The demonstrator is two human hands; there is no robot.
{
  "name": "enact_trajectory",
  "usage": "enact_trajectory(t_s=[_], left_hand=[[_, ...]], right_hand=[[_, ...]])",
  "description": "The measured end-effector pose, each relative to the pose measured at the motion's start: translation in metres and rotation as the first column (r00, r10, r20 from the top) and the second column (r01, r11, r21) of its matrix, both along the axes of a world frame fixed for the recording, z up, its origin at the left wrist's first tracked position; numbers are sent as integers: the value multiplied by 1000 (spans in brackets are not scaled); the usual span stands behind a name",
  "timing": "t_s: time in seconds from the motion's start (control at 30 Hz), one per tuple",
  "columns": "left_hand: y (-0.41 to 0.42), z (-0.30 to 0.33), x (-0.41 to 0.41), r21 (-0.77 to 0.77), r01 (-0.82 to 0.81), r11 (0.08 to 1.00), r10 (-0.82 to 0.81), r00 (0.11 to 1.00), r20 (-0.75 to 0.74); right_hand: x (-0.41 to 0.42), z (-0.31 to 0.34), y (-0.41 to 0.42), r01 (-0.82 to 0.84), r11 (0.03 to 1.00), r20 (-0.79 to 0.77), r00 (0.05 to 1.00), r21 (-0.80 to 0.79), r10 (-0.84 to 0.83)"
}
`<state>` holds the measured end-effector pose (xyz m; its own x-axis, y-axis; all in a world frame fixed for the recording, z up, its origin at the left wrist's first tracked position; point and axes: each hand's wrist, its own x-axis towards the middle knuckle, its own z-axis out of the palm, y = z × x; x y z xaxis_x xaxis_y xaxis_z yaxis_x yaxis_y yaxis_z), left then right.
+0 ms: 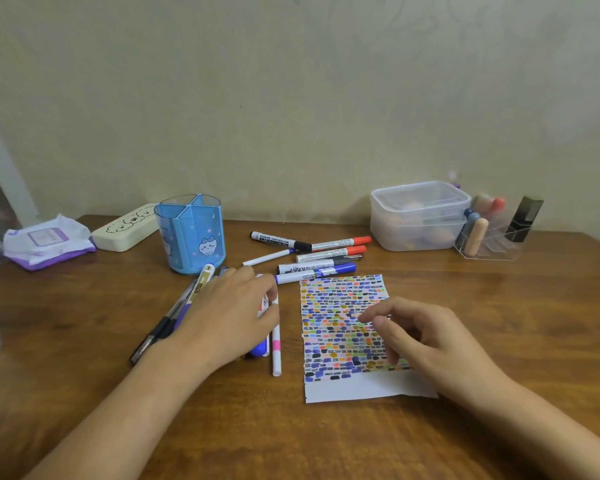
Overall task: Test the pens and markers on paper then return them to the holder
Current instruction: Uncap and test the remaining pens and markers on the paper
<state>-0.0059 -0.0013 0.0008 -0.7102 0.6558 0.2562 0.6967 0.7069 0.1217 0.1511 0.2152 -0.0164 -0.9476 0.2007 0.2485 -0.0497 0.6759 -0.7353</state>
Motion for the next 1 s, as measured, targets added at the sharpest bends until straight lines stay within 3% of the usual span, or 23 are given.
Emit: enact_trajectory(t_s=[0.33, 0.57, 1.0], left_hand=[[2, -6, -1, 12, 42, 999, -42, 999, 19], [2, -11, -1, -23, 197, 980, -196, 980, 40], [-1, -7, 1, 35, 197, 980, -200, 974, 103]], right_hand=[[-3, -4, 7, 10, 995, 9, 1000, 97, -11], [-3, -3, 16, 25, 960, 10, 1000, 278, -29], [-15, 1, 20, 83, 894, -4, 996, 441, -91]])
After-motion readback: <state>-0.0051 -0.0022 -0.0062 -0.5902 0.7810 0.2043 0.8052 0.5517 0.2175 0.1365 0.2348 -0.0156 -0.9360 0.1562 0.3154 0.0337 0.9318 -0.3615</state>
